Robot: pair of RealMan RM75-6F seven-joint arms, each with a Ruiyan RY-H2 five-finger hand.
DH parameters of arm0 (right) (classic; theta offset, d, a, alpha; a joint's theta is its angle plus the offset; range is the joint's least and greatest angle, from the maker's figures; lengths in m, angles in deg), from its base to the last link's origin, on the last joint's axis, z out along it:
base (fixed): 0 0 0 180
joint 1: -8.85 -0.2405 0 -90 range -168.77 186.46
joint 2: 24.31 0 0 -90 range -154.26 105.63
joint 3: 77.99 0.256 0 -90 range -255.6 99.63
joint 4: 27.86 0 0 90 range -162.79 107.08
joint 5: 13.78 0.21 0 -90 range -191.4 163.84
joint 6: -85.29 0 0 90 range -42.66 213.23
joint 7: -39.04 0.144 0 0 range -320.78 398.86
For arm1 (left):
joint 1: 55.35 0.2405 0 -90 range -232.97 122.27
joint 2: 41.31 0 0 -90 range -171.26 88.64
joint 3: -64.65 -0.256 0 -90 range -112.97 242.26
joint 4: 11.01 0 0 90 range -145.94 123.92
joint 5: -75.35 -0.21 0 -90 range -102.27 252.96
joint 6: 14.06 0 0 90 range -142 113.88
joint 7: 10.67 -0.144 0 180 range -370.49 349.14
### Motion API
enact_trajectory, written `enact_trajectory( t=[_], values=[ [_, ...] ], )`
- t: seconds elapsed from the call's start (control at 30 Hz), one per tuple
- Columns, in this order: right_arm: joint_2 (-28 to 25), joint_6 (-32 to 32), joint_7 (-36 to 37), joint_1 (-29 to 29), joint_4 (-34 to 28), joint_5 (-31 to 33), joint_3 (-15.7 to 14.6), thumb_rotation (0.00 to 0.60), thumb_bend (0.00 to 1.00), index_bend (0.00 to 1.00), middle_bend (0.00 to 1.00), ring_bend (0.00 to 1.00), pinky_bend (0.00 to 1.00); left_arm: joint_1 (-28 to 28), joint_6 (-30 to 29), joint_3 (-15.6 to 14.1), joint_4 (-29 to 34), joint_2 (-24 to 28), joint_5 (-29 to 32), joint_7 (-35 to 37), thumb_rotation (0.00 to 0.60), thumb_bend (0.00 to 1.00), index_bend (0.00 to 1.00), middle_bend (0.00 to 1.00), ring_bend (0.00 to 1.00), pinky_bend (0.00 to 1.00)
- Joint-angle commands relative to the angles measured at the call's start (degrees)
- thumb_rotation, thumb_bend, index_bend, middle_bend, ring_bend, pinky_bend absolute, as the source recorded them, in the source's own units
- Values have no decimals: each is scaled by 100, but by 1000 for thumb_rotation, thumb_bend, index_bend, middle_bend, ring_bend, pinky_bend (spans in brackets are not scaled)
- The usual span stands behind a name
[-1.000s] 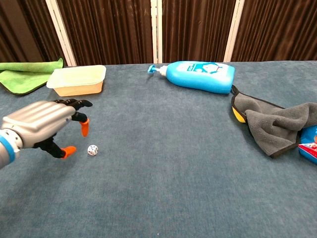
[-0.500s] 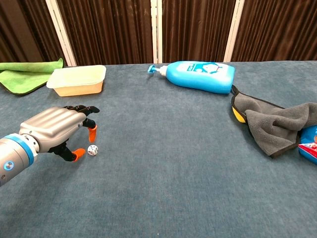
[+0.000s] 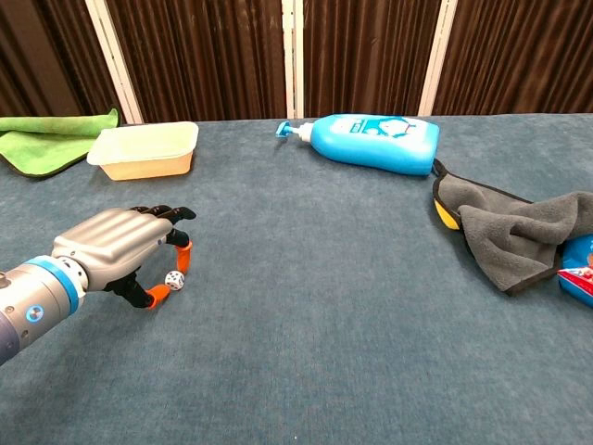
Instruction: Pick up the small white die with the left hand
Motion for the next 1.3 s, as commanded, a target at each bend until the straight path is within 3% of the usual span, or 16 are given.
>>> enact_trajectory(
  t=[0.03,0.27,0.57,0.73,0.83,0.93,1.03,1.1,1.23,1.3],
  values=[
    [3,2,2,2,0,-5,-5,600,35,104,0,0,0,-13,-13,-18,-10,-24,6,10,600,436,412,0,0,86],
    [-11,-32,22,5,-37,6,-29,600,36,103,0,0,0,-12,-194,-63,-99,-128,-191,209,600,535,608,0,0,114],
    [-2,-42,-8,4,-45,19,-27,600,35,104,0,0,0,21,-413,-113,51,36,-531,500,600,536,611,0,0,113],
    [8,-50,-34,4,-40,32,-23,600,35,104,0,0,0,-95,-613,50,596,254,-733,275,600,536,605,0,0,110],
    [17,-55,-50,5,-31,35,-25,600,35,104,0,0,0,-209,-906,322,1343,498,-960,-13,600,533,595,0,0,107],
    [15,-61,-49,6,-32,47,-23,600,35,104,0,0,0,-223,-943,379,1693,653,-885,-246,600,531,584,0,0,105],
    [12,-47,-54,10,-38,35,-26,600,35,103,0,0,0,-235,-1016,408,2011,792,-843,-470,600,525,550,0,0,97],
    [14,-45,-72,15,-43,29,-32,600,36,103,0,0,0,-224,-1055,369,2168,898,-812,-648,600,502,475,0,0,69],
    [31,-52,-106,15,-38,24,-38,600,35,103,0,0,0,-210,-1063,330,2394,1074,-651,-782,600,327,229,0,0,8],
    [42,-50,-120,13,-31,20,-36,600,35,103,0,0,0,-218,-1071,327,2424,1128,-632,-793,600,298,159,0,0,0]
  ],
)
